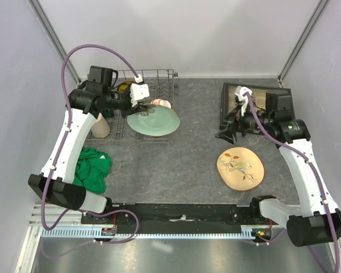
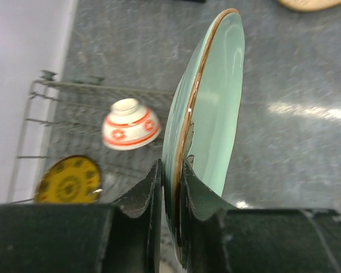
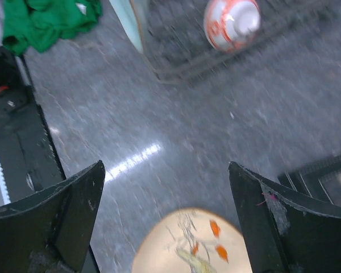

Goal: Unload the mixed dishes from the dish rack
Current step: Pick up the plate from the dish rack, then place the plate on the plate.

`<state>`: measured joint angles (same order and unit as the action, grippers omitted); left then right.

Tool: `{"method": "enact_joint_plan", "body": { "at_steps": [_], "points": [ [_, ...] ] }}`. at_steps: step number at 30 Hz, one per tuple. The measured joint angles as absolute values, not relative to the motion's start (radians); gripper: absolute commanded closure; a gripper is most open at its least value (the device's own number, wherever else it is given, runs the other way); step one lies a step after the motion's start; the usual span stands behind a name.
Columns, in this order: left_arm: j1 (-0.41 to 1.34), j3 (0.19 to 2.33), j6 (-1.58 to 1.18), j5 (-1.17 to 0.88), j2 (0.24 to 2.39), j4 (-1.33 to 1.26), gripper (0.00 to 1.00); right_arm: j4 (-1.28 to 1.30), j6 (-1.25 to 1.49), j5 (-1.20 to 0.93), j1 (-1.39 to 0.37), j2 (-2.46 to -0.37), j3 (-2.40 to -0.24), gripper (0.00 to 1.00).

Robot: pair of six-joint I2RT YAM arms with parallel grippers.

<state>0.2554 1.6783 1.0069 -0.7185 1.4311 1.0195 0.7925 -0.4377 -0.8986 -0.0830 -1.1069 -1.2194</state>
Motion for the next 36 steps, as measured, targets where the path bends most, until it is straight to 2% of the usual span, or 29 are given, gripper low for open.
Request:
{"method": "enact_joint_plan", "body": {
  "at_steps": [9,16,19,22,28,31,32,34,35,36],
  "points": [
    [0.304,1.631,0.867,-0.822,1.430,0.992,0.98,0.582,-0.246,-0.748,-0.465,-1.189,-1.276,0.02],
    [0.326,1.629,0.821,-0.877,1.430,0.974,0.98,0.533,-0.220,-0.647,-0.562,-1.287,-1.317,0.02],
    [0.328,1.619,0.815,-0.893,1.429,0.965,0.98,0.530,-0.222,-0.613,-0.581,-1.317,-1.334,0.05],
    [0.332,1.596,0.809,-0.904,1.424,0.961,0.98,0.526,-0.228,-0.582,-0.604,-1.347,-1.356,0.14],
    [0.343,1.554,0.804,-0.919,1.405,0.960,0.98,0.508,-0.239,-0.549,-0.635,-1.395,-1.385,0.40],
    [0.343,1.538,0.801,-0.919,1.382,0.954,0.98,0.508,-0.237,-0.546,-0.643,-1.411,-1.391,0.58],
    [0.343,1.531,0.799,-0.915,1.373,0.942,0.98,0.508,-0.236,-0.547,-0.646,-1.414,-1.391,0.70],
    [0.342,1.526,0.797,-0.908,1.364,0.928,0.98,0.509,-0.237,-0.549,-0.657,-1.418,-1.391,0.82],
    [0.340,1.523,0.795,-0.904,1.362,0.919,0.98,0.509,-0.236,-0.552,-0.662,-1.419,-1.391,0.95],
    [0.340,1.522,0.789,-0.901,1.361,0.915,0.98,0.508,-0.234,-0.537,-0.664,-1.421,-1.392,1.00]
  ]
}}
